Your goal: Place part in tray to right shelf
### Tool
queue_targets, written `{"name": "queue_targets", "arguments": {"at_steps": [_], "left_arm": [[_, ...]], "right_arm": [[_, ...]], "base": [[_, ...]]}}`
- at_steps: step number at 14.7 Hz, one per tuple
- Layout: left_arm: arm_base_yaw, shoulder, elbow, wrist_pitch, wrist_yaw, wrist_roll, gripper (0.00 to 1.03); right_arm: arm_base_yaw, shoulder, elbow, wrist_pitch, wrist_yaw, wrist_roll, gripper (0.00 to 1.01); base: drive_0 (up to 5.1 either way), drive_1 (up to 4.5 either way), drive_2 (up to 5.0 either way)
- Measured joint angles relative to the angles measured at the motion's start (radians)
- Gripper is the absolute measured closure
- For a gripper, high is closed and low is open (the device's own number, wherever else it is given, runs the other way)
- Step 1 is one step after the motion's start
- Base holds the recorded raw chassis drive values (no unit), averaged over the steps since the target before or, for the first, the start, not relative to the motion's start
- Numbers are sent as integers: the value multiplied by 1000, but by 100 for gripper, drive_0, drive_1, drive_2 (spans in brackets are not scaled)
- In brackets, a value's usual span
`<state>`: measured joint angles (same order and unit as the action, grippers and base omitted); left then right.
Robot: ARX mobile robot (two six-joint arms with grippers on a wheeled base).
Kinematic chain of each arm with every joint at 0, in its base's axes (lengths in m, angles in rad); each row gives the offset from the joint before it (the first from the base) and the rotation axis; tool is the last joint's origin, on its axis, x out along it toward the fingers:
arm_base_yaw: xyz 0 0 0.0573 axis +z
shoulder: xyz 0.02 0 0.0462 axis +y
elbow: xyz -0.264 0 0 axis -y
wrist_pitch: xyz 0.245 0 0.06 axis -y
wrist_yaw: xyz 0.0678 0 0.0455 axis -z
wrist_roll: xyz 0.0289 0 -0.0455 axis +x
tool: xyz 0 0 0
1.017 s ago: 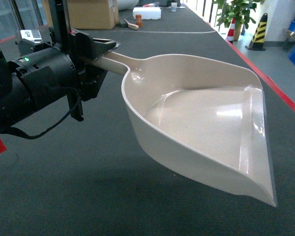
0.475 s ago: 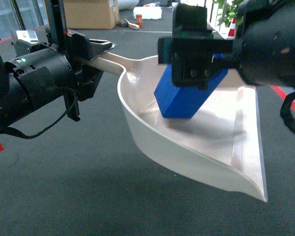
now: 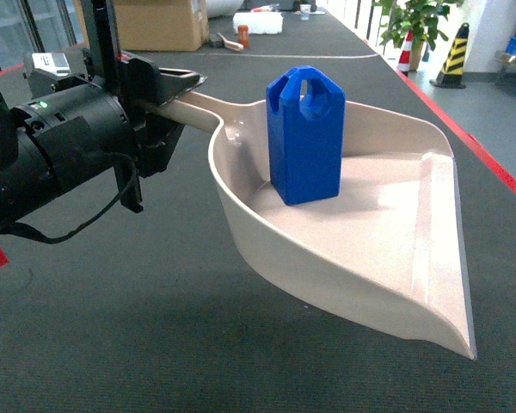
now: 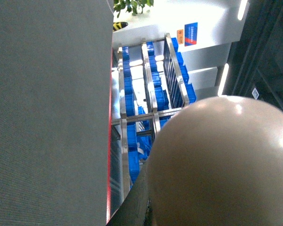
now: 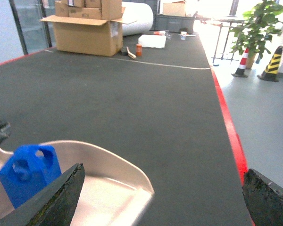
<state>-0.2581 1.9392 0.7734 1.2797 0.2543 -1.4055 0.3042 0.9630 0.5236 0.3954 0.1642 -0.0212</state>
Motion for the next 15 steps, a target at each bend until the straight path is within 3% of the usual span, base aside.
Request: {"name": "queue_targets", "arguments": {"at_steps": [2,4,15], "left_arm": [[0,0,0,0,0,0,88],[0,0,0,0,0,0,88],[5,0,-3,-1,-3,0,88]], "right_arm": [[-32,-154,-84,-107,40,-53,3],[-13,-324,-136,-248,150,-67,3],[-9,-341,-134,-245,155,-70,3]], "base": [[0,0,0],[0,0,0],[0,0,0]]}}
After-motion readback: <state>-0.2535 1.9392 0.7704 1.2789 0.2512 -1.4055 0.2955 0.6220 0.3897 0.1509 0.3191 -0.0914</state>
